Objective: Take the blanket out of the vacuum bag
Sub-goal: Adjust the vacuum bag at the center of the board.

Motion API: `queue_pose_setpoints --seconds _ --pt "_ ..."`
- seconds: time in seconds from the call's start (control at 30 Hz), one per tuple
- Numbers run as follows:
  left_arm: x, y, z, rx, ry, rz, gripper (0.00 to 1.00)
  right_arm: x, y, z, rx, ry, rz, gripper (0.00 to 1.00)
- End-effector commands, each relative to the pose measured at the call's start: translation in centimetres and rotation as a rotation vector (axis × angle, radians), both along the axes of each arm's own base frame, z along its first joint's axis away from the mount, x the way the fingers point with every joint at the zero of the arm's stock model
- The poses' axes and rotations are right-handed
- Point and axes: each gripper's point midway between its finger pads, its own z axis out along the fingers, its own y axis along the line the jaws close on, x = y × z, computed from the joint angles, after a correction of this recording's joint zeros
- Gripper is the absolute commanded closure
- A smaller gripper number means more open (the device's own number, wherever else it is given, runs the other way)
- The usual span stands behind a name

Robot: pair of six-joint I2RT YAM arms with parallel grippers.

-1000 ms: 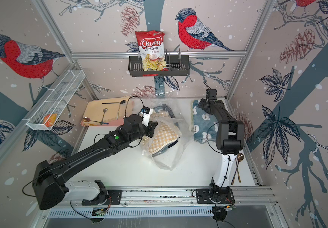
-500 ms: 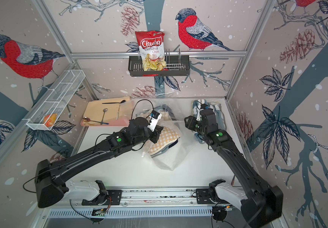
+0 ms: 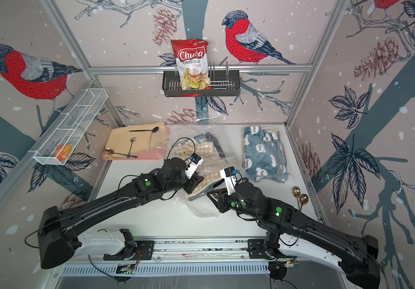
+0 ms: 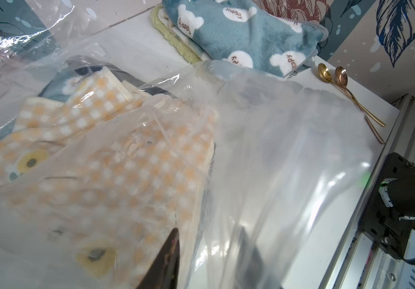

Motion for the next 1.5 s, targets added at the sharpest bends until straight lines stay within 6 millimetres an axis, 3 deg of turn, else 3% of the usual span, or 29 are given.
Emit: queue_pose_setpoints --seconds 0.0,0.1,0.2,0.37,0.5,0.67,0.87,1.07,1.17,1.23,1.3,1.47 --pt "-0.5 0.3 -0.3 0.023 0.007 -0.026 0.63 -0.2 0.6 -3.9 -0.095 0.025 0.009 0.73" --pt "-0.6 0.3 -0.4 0.029 0.009 -0.032 0.8 -0.3 1.0 -7.5 -0.155 0.067 0.034 0.75" --pt "-0.5 0.2 -0.2 0.038 0.004 -0.033 1.0 -0.1 1.3 -8.8 -0.167 0.093 0.055 0.75" --pt "0.3 -0.2 0.7 0.042 -0.032 -0.028 1.0 1.4 0.3 -11.6 -0.173 0.172 0.03 0.75" --pt "0.8 -0.6 0.5 0.056 -0.035 -0.031 1.0 4.5 -2.0 -13.1 -0.18 0.236 -0.083 0.75" --pt "1.9 -1.1 0.7 0.05 -0.051 0.001 1.0 8.2 -4.6 -13.4 -0.185 0.269 -0.212 0.74" --pt "3.6 -1.2 1.8 0.019 -0.072 0.061 1.0 11.5 -6.1 -14.1 -0.248 0.292 -0.29 0.73" --pt "4.2 0.2 2.0 -0.05 -0.103 0.11 1.0 13.7 -7.2 -12.8 -0.244 0.257 -0.387 0.73" --pt "3.9 0.6 2.0 -0.066 -0.11 0.112 1.0 14.1 -8.3 -12.2 -0.254 0.24 -0.452 0.71" --pt "3.4 0.9 0.7 -0.051 -0.086 0.107 1.0 13.9 -8.4 -11.6 -0.211 0.236 -0.483 0.68" --pt "3.3 0.8 0.6 -0.053 -0.076 0.104 1.0 13.4 -7.9 -11.3 -0.143 0.247 -0.494 0.63" --pt "2.8 -0.1 0.7 -0.074 -0.037 0.067 1.0 10.9 -5.9 -10.7 -0.025 0.251 -0.511 0.63"
